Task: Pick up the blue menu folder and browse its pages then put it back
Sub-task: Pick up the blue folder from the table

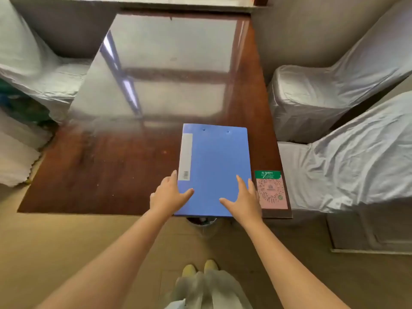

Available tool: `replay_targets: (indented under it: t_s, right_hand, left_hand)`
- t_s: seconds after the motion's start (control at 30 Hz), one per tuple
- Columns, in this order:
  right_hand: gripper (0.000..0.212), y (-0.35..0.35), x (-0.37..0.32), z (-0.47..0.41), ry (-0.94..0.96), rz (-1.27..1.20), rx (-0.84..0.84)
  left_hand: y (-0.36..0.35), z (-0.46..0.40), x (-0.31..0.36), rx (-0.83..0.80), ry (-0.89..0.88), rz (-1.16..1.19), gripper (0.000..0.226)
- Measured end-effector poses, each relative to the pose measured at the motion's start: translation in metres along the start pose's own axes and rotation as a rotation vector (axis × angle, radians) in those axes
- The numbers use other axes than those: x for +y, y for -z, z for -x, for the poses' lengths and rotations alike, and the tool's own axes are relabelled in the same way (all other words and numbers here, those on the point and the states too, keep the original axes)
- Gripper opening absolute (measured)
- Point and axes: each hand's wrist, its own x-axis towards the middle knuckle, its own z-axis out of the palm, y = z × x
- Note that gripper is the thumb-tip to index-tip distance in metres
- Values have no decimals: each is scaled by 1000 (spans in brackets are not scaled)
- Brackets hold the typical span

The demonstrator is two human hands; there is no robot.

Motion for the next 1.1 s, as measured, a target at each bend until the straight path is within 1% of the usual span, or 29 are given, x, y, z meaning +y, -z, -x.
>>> replay_targets:
  t_s: [0.1,0.13,0.17,0.2,0.27,0.4,0.47,0.53,0.63,0.7,0.8,0.93,0.97,1.03,1.1]
  right_hand:
    - [84,-16,5,-5,-59,95,-31]
    - [84,-22,7,-6,-80,105,-44]
    - [84,-27,7,-7,-93,119,-42]
    - [83,-33,8,-6,-94,141,-32]
    - [83,-41,10,-6,-86,186,8]
    - [80,-51,13,-4,-69,242,60]
    - [79,-52,14,-5,-65,261,77]
    - [79,-53,15,-6,-61,266,83]
    - [79,-51,15,-5,-49,254,69]
    - [79,-47,14,-3,-45,217,50]
    - [76,-35,12,-2,-36,100,48]
    - [73,-7,13,-5,-61,-95,156]
    - [73,3,15,-7,-73,-155,148]
    - [68,24,18,-11,-116,-309,76]
    - [58,47,23,-11,-167,-527,6]
  left_hand:
    - [-6,-2,-6,-92,89,-44,87]
    - [-8,-2,-8,-113,123,-54,84]
    - [-11,-3,-10,-113,138,-67,77]
    - [-14,-3,-10,-106,142,-73,65]
    - [-18,-4,-8,-87,147,-18,46]
    - [-28,-6,-7,-76,211,310,35]
    - [-27,-7,-12,-74,219,416,29]
    - [-25,-7,-19,-113,224,533,25]
    - [-18,-3,-25,-224,235,690,22]
    - [-13,2,-26,-272,199,749,20]
    - [-2,11,-26,-279,133,899,22]
    - [18,21,-26,-313,54,1063,27]
    - [23,22,-27,-318,35,1091,27]
    - [35,26,-29,-332,-2,1129,27]
    - [46,28,-32,-341,-42,1135,29]
